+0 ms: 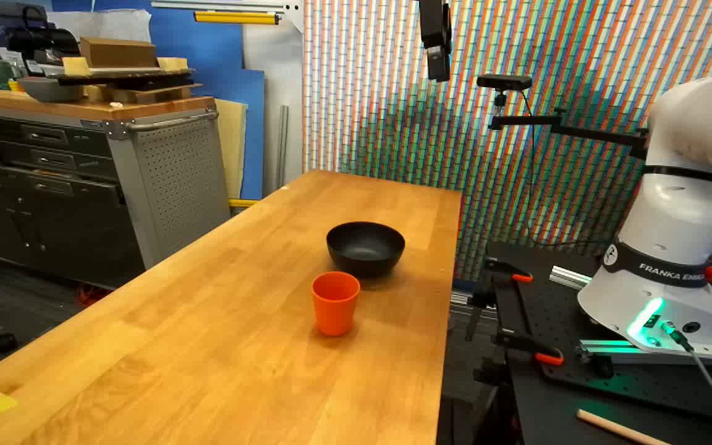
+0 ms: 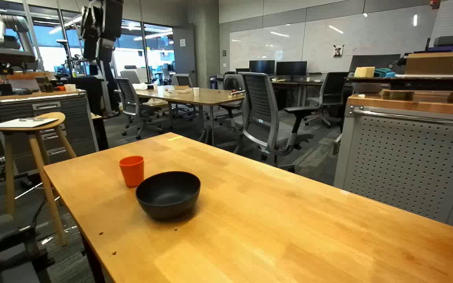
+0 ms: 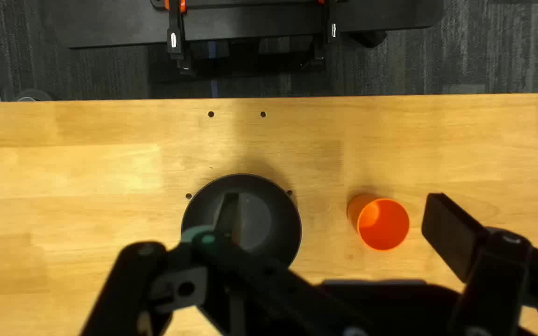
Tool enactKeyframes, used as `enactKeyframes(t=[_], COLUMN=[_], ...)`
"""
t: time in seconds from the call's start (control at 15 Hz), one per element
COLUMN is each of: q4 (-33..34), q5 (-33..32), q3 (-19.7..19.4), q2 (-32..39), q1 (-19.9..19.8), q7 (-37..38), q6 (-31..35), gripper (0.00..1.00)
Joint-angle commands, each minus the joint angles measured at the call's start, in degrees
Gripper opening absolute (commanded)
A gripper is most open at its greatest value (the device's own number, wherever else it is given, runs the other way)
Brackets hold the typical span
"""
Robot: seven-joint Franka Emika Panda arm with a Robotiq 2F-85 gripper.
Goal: Put the orange cup in the black bowl
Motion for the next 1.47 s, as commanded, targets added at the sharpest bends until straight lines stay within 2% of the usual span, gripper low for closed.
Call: enactKeyframes(t=[0.0, 0.27, 0.73, 1.07, 1.4], q4=[0.3, 0.4, -1.6, 0.6, 3.9], q5=[0.0, 0.0, 1.4, 1.3, 0.8], q3=[0.1, 0.1, 3.5, 5.6, 5.7], q2=[0.0, 0.0, 14.2, 27.2, 36.0], q1=[-0.2, -0.2, 2.0, 4.5, 6.8], q7=[-0.1, -0.1, 2.2, 5.5, 9.7], q6=[-0.1, -0.1, 8.8, 15.2, 21.3], gripper=[1.0, 1.0, 1.0, 1.0, 1.0])
